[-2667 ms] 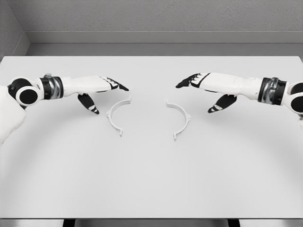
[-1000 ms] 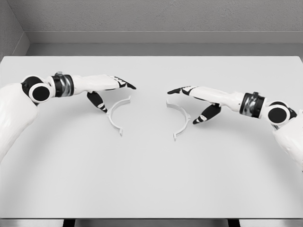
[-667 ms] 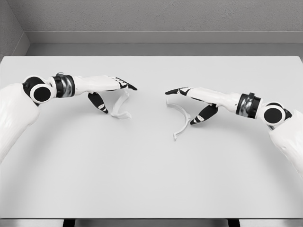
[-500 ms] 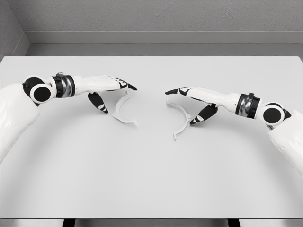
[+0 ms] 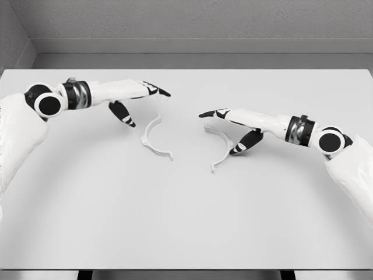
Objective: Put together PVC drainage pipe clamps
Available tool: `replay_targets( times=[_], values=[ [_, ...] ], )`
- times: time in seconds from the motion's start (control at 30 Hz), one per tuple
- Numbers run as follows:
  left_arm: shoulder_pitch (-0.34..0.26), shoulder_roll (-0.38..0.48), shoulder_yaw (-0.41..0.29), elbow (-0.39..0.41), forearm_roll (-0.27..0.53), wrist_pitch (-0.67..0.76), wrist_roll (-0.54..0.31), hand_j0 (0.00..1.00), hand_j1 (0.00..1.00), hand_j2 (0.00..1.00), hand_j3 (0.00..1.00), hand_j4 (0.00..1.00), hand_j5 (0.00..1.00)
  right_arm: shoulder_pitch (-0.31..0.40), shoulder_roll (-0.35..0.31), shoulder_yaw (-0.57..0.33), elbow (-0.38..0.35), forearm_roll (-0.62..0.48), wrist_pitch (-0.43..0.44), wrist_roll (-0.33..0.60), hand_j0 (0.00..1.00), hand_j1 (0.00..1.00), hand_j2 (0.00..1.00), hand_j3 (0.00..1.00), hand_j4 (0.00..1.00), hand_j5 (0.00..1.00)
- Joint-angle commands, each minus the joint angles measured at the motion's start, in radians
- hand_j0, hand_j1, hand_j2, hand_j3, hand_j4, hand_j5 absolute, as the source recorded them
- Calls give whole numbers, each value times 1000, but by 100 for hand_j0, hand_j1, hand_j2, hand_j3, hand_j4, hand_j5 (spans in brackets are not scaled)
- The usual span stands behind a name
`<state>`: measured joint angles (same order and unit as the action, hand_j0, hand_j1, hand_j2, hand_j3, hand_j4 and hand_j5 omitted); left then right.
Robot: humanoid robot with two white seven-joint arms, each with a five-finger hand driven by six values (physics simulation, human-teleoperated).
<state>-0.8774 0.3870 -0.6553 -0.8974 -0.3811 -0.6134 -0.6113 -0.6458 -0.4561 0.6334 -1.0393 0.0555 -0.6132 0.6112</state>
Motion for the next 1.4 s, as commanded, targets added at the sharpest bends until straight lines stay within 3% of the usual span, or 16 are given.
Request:
replay_targets(
  times=[0.0,0.83,1.37],
  values=[
    [0,-36,37,3,2,3,0,100,100,100,100,100,100,0,2,0,-1,-8,2,0,100,100,100,100,100,100],
    [-6,-28,40,2,1,3,0,100,100,100,100,100,100,-51,50,89,1,-8,2,0,100,100,100,100,100,100],
    [-8,-27,40,2,1,3,0,100,100,100,100,100,100,-118,83,124,100,-6,2,0,100,100,100,100,100,100]
  ],
)
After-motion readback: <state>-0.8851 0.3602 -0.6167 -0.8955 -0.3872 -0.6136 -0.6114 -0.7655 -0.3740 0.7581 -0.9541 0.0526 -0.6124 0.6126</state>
